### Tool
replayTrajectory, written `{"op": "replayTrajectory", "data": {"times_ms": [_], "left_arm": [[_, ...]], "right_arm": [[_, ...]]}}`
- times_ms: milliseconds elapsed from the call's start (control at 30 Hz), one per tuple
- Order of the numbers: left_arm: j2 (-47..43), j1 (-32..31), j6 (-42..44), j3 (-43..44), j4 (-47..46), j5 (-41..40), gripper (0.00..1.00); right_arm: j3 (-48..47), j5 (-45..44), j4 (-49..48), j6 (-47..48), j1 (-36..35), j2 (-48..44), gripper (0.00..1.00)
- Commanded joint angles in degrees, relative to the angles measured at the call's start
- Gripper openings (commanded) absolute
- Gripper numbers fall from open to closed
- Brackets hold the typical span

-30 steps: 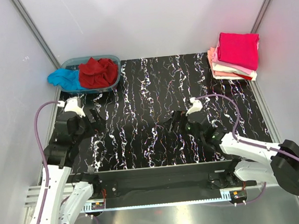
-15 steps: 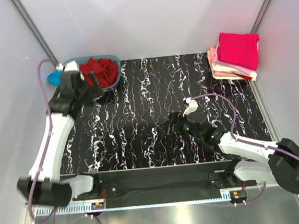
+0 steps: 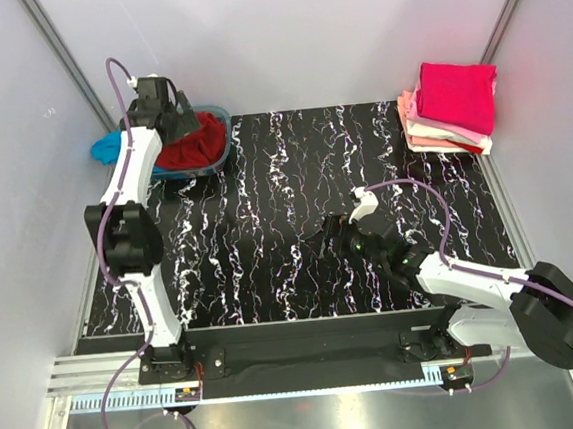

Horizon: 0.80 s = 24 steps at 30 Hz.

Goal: Fold and stack the t-shirts
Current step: Grab the tshirt from the pile

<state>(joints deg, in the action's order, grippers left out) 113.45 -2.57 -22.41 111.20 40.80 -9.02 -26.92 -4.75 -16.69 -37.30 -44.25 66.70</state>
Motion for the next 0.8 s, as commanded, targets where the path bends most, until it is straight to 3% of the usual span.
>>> {"op": "replayTrajectory", "data": {"times_ms": [0, 233, 533, 600, 667, 700, 767], "left_arm": [[5.35, 0.98, -0.7, 9.29, 0.07, 1.02, 0.99], [10.47, 1.87, -4.56, 12.38, 0.08, 2.16, 0.96], [13.38, 1.87, -6.67, 12.9, -1.16, 3.65, 0.83], [13.99, 1.78, -6.85, 12.99, -2.03, 4.27, 0.76], [14.69, 1.87, -6.85, 14.39, -2.12, 4.44, 0.51], [15.65, 1.87, -6.94, 15.18, -1.86, 4.53, 0.3], [16.97, 1.95, -7.12, 19.13, -0.2, 4.53, 0.13]], "right_arm": [[-0.86, 0.54, -3.44, 1.17, -0.14, 0.19, 1.0], [-0.94, 0.18, -3.88, 1.17, -0.14, 0.54, 1.0], [-1.21, -0.26, -3.79, 1.0, -0.14, 1.07, 1.0], [-1.3, -0.26, -3.7, 1.09, -0.14, 1.33, 1.0], [-1.38, -0.26, -3.61, 1.09, -0.14, 1.33, 1.0], [-1.38, -0.26, -3.61, 1.0, -0.14, 1.42, 1.0], [-1.56, -0.34, -3.61, 1.09, -0.14, 1.59, 1.0]]}}
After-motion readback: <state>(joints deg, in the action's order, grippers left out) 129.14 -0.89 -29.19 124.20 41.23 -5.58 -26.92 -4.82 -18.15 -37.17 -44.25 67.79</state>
